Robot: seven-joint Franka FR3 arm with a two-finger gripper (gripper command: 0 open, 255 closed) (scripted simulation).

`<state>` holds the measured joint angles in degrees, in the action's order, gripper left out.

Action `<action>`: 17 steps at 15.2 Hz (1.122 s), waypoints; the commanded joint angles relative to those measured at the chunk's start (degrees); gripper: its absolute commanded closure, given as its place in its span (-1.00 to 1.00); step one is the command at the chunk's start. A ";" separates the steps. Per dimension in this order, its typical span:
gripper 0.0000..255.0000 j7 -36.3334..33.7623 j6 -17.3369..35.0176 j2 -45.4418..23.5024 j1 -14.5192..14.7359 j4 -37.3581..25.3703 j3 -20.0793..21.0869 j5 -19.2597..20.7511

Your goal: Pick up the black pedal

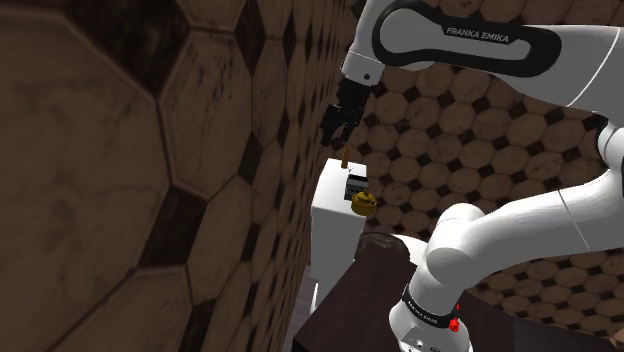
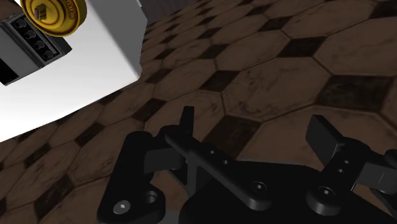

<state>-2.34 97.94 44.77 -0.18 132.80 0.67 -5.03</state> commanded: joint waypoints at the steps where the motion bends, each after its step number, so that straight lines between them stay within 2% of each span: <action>1: -1.00 0.00 0.00 0.00 0.00 0.00 0.00 0.00; 9: -1.00 -6.75 7.12 -14.25 -5.71 -4.56 -2.55 0.89; 17: -1.00 -13.04 11.91 -27.78 -11.04 -10.58 -5.64 0.93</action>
<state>-14.12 103.73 20.74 -10.20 123.10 -4.44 -6.03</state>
